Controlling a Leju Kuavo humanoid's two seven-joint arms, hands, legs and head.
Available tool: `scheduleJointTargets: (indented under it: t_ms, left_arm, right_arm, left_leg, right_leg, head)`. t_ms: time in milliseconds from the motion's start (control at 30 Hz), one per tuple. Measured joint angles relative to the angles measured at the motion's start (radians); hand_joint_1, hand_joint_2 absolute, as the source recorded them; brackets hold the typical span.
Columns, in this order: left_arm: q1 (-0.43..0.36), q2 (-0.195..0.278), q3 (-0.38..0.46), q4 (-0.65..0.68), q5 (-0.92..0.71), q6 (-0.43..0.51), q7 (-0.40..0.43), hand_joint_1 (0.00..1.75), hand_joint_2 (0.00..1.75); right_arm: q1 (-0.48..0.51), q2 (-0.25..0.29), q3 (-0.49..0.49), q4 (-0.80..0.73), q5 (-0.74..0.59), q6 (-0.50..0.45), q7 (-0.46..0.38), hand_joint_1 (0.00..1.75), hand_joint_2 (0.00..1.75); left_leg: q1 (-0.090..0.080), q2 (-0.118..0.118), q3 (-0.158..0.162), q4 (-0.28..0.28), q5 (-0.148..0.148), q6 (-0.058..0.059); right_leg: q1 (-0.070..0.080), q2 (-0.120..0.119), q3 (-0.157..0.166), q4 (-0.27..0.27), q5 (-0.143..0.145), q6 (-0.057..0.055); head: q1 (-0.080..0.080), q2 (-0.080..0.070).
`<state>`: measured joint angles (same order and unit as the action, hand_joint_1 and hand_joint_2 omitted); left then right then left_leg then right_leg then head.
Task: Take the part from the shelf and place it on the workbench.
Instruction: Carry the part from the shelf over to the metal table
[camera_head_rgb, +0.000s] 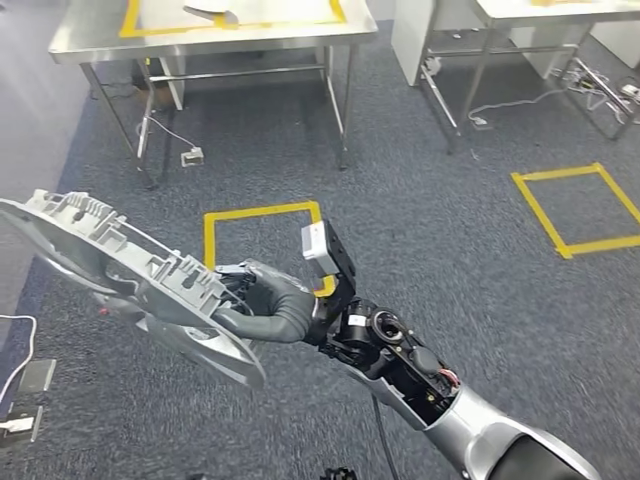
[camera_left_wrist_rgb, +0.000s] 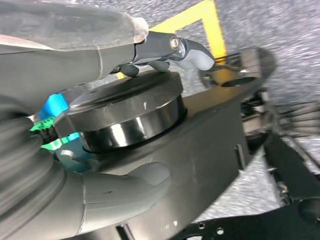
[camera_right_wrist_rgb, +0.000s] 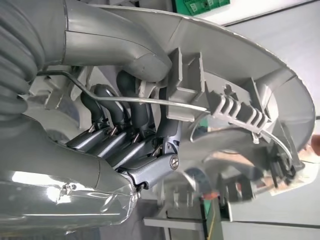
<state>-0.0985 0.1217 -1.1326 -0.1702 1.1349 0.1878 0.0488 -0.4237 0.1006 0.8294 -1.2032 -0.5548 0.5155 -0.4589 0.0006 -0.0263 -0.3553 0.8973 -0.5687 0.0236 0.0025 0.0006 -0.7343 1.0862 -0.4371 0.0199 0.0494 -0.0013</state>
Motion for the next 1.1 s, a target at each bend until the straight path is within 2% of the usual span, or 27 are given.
scheduleJointTargets:
  t_ms: [33, 67, 100, 133, 167, 233, 267, 300, 333, 400, 433, 467, 533, 567, 600, 667, 700, 733, 767, 800, 833, 900, 933, 967, 1000, 1067, 1100]
  left_arm:
    - [0.000, -0.001, 0.000, 0.000, 0.000, 0.000, 0.000, 0.00, 1.75]
    - [-0.001, -0.003, 0.000, 0.000, 0.000, 0.000, 0.000, 0.00, 1.75]
    - [-0.004, -0.003, 0.000, 0.000, -0.001, 0.000, 0.001, 0.00, 1.75]
    - [-0.007, -0.002, 0.000, 0.000, -0.001, 0.000, 0.001, 0.00, 1.75]
    - [-0.010, -0.001, -0.001, 0.000, -0.001, 0.000, 0.001, 0.00, 1.75]
    - [-0.016, -0.001, -0.001, 0.000, -0.001, 0.000, 0.001, 0.00, 1.75]
    - [-0.017, -0.001, -0.001, 0.000, -0.001, 0.000, 0.000, 0.00, 1.75]
    - [-0.017, -0.001, 0.000, 0.000, -0.001, 0.000, 0.000, 0.00, 1.75]
    - [-0.017, 0.000, 0.000, 0.000, 0.000, 0.001, 0.000, 0.00, 1.75]
    - [-0.017, 0.001, 0.000, 0.000, 0.001, 0.002, -0.001, 0.00, 1.75]
    - [-0.016, 0.002, 0.000, 0.000, 0.001, 0.003, -0.001, 0.00, 1.75]
    - [-0.014, 0.003, 0.000, 0.000, 0.001, 0.003, -0.001, 0.00, 1.75]
    - [-0.006, 0.003, 0.000, 0.000, 0.001, 0.004, -0.001, 0.00, 1.75]
    - [-0.003, 0.004, 0.001, 0.001, 0.001, 0.005, -0.001, 0.00, 1.75]
    - [-0.003, 0.004, 0.001, 0.001, 0.001, 0.006, -0.001, 0.00, 1.75]
    - [-0.006, 0.002, 0.001, 0.001, 0.003, 0.008, -0.001, 0.00, 1.75]
    - [-0.007, 0.001, 0.001, 0.001, 0.003, 0.008, -0.001, 0.00, 1.75]
    - [-0.007, -0.001, 0.001, 0.001, 0.005, 0.009, -0.001, 0.00, 1.75]
    - [-0.006, -0.001, 0.001, 0.001, 0.006, 0.009, -0.001, 0.00, 1.75]
    - [-0.005, -0.001, 0.001, 0.001, 0.007, 0.009, -0.002, 0.00, 1.75]
    - [-0.005, -0.002, 0.001, 0.001, 0.008, 0.009, -0.003, 0.00, 1.75]
    - [-0.004, -0.003, 0.001, 0.001, 0.010, 0.010, -0.004, 0.00, 1.75]
    - [-0.004, -0.003, 0.001, 0.001, 0.011, 0.010, -0.003, 0.00, 1.75]
    - [-0.004, -0.004, 0.001, 0.001, 0.011, 0.010, -0.002, 0.00, 1.75]
    - [-0.004, -0.008, 0.001, 0.001, 0.011, 0.010, -0.001, 0.00, 1.75]
    - [-0.006, -0.015, 0.001, 0.001, 0.010, 0.012, 0.001, 0.00, 1.75]
    - [-0.007, -0.019, 0.001, 0.001, 0.011, 0.014, 0.001, 0.00, 1.75]
  right_arm:
    - [0.003, -0.002, 0.000, 0.002, 0.000, 0.000, 0.000, 1.64, 1.75]
    - [0.004, -0.004, 0.000, 0.004, 0.000, 0.001, 0.000, 1.64, 1.75]
    - [0.004, -0.004, 0.000, 0.004, 0.000, 0.001, 0.000, 1.64, 1.75]
    - [0.001, -0.002, 0.000, 0.004, 0.000, 0.001, -0.001, 1.64, 1.75]
    - [-0.002, 0.001, -0.001, 0.004, 0.000, 0.002, -0.002, 1.64, 1.75]
    - [-0.007, 0.005, -0.003, 0.005, 0.001, 0.004, -0.005, 1.64, 1.75]
    - [-0.006, 0.005, -0.004, 0.007, 0.002, 0.005, -0.007, 1.64, 1.75]
    - [-0.006, 0.005, -0.004, 0.007, 0.002, 0.005, -0.009, 1.64, 1.75]
    - [-0.006, 0.005, -0.005, 0.008, 0.002, 0.005, -0.010, 1.64, 1.75]
    - [-0.006, 0.005, -0.006, 0.008, 0.005, 0.005, -0.012, 1.64, 1.75]
    - [-0.005, 0.005, -0.007, 0.008, 0.006, 0.004, -0.013, 1.64, 1.75]
    - [-0.004, 0.005, -0.007, 0.008, 0.008, 0.002, -0.013, 1.64, 1.75]
    - [0.000, 0.004, -0.007, 0.009, 0.010, -0.001, -0.013, 1.64, 1.75]
    - [0.003, 0.004, -0.008, 0.010, 0.010, -0.003, -0.013, 1.64, 1.75]
    - [0.004, 0.004, -0.008, 0.010, 0.010, -0.004, -0.012, 1.64, 1.75]
    - [0.002, 0.005, -0.010, 0.008, 0.009, -0.006, -0.010, 1.64, 1.75]
    - [0.001, 0.005, -0.011, 0.007, 0.008, -0.007, -0.009, 1.64, 1.75]
    - [0.000, 0.005, -0.010, 0.006, 0.007, -0.007, -0.008, 1.64, 1.75]
    - [0.001, 0.005, -0.010, 0.006, 0.006, -0.007, -0.007, 1.64, 1.75]
    - [0.002, 0.005, -0.010, 0.006, 0.006, -0.007, -0.007, 1.64, 1.75]
    - [0.003, 0.005, -0.010, 0.006, 0.006, -0.007, -0.007, 1.64, 1.75]
    - [0.004, 0.005, -0.010, 0.006, 0.005, -0.007, -0.006, 1.64, 1.75]
    - [0.004, 0.005, -0.010, 0.006, 0.004, -0.007, -0.005, 1.64, 1.75]
    - [0.004, 0.005, -0.010, 0.006, 0.003, -0.007, -0.003, 1.64, 1.75]
    - [0.004, 0.005, -0.010, 0.006, 0.002, -0.006, -0.002, 1.64, 1.75]
    - [0.004, 0.004, -0.011, 0.006, 0.000, -0.005, -0.001, 1.64, 1.75]
    - [0.003, 0.005, -0.011, 0.005, -0.001, -0.005, -0.001, 1.64, 1.75]
  left_leg:
    - [-0.001, -0.003, 0.020, -0.004, -0.019, -0.005]
    - [-0.001, -0.005, 0.037, -0.010, -0.035, -0.010]
    - [-0.001, -0.006, 0.051, -0.010, -0.042, -0.017]
    - [0.000, -0.007, 0.052, 0.004, -0.034, -0.023]
    - [0.000, -0.005, 0.038, 0.049, -0.012, -0.026]
    - [0.001, 0.002, -0.054, 0.209, 0.044, -0.038]
    - [0.003, 0.006, -0.116, 0.287, 0.047, -0.044]
    - [0.004, 0.009, -0.175, 0.339, 0.024, -0.052]
    - [0.006, 0.011, -0.226, 0.362, -0.020, -0.058]
    - [0.008, 0.014, -0.295, 0.337, -0.109, -0.066]
    - [0.008, 0.017, -0.314, 0.294, -0.117, -0.067]
    - [0.009, 0.021, -0.325, 0.234, -0.075, -0.068]
    - [0.009, 0.039, -0.332, 0.110, 0.107, -0.063]
    - [0.009, 0.046, -0.329, 0.075, 0.182, -0.057]
    - [0.008, 0.048, -0.322, 0.057, 0.218, -0.049]
    - [0.010, 0.043, -0.292, 0.053, 0.204, -0.029]
    - [0.012, 0.040, -0.272, 0.049, 0.195, -0.020]
    - [0.012, 0.038, -0.251, 0.046, 0.185, -0.013]
    - [0.012, 0.036, -0.231, 0.044, 0.176, -0.008]
    - [0.011, 0.034, -0.212, 0.042, 0.163, -0.005]
    - [0.010, 0.031, -0.193, 0.039, 0.151, -0.003]
    - [0.004, 0.022, -0.150, 0.032, 0.124, -0.001]
    - [0.000, 0.018, -0.128, 0.029, 0.109, 0.000]
    - [-0.005, 0.015, -0.106, 0.026, 0.094, 0.000]
    - [-0.007, 0.013, -0.088, 0.022, 0.081, 0.001]
    - [-0.010, 0.006, -0.062, 0.015, 0.060, -0.003]
    - [-0.009, 0.003, -0.055, 0.012, 0.056, -0.006]
  right_leg:
    - [0.004, 0.002, 0.005, -0.052, 0.069, -0.007]
    - [0.009, 0.004, 0.009, -0.085, 0.119, -0.014]
    - [0.013, 0.005, 0.015, -0.099, 0.135, -0.020]
    - [0.014, 0.005, 0.030, -0.094, 0.116, -0.027]
    - [0.013, 0.006, 0.046, -0.100, 0.101, -0.032]
    - [0.003, 0.005, 0.091, -0.114, 0.071, -0.042]
    - [-0.001, 0.004, 0.116, -0.122, 0.055, -0.043]
    - [-0.003, 0.003, 0.140, -0.129, 0.040, -0.044]
    - [-0.006, 0.004, 0.164, -0.134, 0.023, -0.043]
    - [-0.012, 0.006, 0.217, -0.142, -0.015, -0.039]
    - [-0.016, 0.007, 0.246, -0.144, -0.036, -0.035]
    - [-0.020, 0.008, 0.274, -0.145, -0.059, -0.031]
    - [-0.020, 0.010, 0.317, -0.147, -0.105, -0.020]
    - [-0.018, 0.010, 0.335, -0.154, -0.127, -0.014]
    - [-0.015, 0.010, 0.356, -0.157, -0.138, -0.007]
    - [-0.013, 0.007, 0.376, -0.133, -0.127, 0.004]
    - [-0.013, 0.007, 0.364, -0.089, -0.106, 0.008]
    - [-0.014, 0.006, 0.330, -0.029, -0.092, 0.011]
    - [-0.014, 0.005, 0.288, 0.035, -0.093, 0.014]
    - [-0.013, 0.005, 0.244, 0.091, -0.115, 0.016]
    - [-0.012, 0.005, 0.201, 0.128, -0.159, 0.018]
    - [-0.006, 0.005, 0.143, 0.130, -0.256, 0.012]
    - [-0.002, 0.005, 0.128, 0.098, -0.268, 0.004]
    - [0.004, 0.005, 0.121, 0.047, -0.237, -0.009]
    - [0.012, 0.008, 0.122, -0.014, -0.158, -0.027]
    - [0.030, 0.021, 0.130, -0.105, 0.006, -0.063]
    - [0.036, 0.026, 0.136, -0.128, 0.054, -0.075]
  head:
    - [0.001, 0.000]
    - [-0.001, 0.000]
    - [-0.003, 0.000]
    - [-0.002, 0.000]
    - [0.001, 0.000]
    - [-0.001, 0.000]
    - [-0.006, 0.000]
    - [-0.012, 0.000]
    - [-0.016, 0.000]
    - [-0.020, 0.000]
    - [-0.024, 0.000]
    - [-0.028, 0.000]
    - [-0.044, 0.000]
    - [-0.049, 0.000]
    - [-0.052, 0.000]
    - [-0.046, 0.000]
    - [-0.043, 0.000]
    - [-0.037, 0.000]
    - [-0.032, 0.000]
    - [-0.027, 0.000]
    - [-0.022, 0.000]
    - [-0.012, 0.000]
    - [-0.006, 0.000]
    - [0.000, 0.000]
    - [0.005, 0.000]
    - [0.000, 0.000]
    - [-0.002, 0.000]
